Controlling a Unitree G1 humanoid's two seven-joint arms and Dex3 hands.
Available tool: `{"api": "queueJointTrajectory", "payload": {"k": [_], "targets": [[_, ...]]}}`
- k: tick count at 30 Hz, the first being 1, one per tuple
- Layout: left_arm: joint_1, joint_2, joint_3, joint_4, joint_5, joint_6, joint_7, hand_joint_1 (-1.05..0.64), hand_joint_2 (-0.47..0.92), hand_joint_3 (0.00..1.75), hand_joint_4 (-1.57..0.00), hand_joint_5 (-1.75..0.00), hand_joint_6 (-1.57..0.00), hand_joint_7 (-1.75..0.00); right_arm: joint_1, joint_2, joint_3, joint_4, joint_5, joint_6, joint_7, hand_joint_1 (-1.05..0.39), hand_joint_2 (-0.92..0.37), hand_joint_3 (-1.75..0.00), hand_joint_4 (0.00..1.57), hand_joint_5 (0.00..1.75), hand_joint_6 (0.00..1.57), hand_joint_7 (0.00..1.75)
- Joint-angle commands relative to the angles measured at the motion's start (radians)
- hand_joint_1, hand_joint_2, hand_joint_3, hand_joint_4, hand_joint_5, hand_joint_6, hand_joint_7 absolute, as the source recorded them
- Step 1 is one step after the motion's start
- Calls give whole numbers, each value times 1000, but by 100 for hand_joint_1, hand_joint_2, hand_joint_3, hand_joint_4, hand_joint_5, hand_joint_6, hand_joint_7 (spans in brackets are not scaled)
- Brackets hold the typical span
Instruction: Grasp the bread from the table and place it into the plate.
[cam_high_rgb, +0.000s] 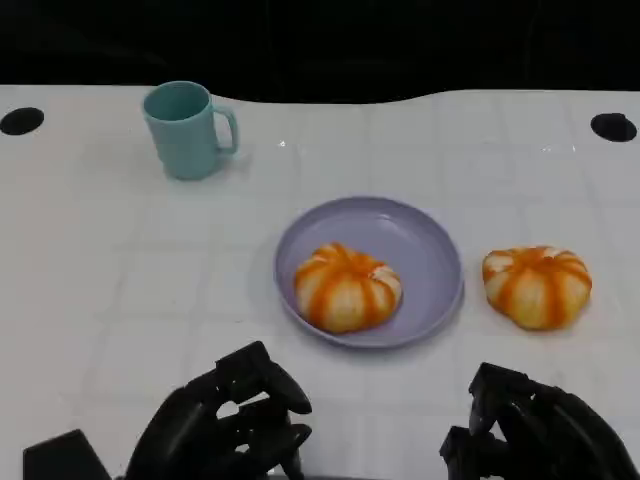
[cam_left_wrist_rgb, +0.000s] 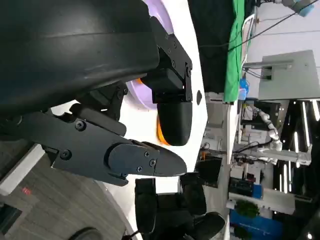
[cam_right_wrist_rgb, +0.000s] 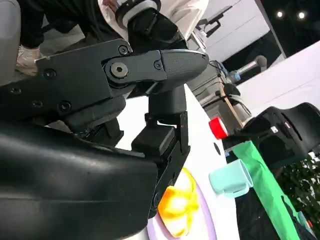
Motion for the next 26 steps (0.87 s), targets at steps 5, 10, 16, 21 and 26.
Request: {"api": "queueJointTrajectory", "payload": {"k": [5,10,16,21,26], "targets": [[13,-10,17,2,-42,33,-51,-55,92,28,-75,-175,-51,-151,19,-15,-12,-13,2,-8,-3,-74,-92,-22,87,162,77,140],[9,-15,19,9,-37,39,-63,-54,92,31,-75,-175,-52,-151,20,-12,-13,-13,4,-8,-7,-72,-92,-24,87,162,77,139],[-1,-21,27,24,-39,36,-80,-54,92,33,-78,-175,-53,-152,9,-11,-13,9,4,-16,6,-71,-92,-23,86,161,77,137],[-6,-28,36,43,-52,32,-101,-52,91,33,-79,-175,-53,-151,12,-10,-6,-1,-13,-19,-11,-73,-92,-22,88,161,80,138],[1,-28,37,33,-31,30,-99,-56,91,32,-77,-175,-53,-151,17,-6,-8,-9,-8,-10,-18,-73,-92,-22,88,161,79,137]]}}
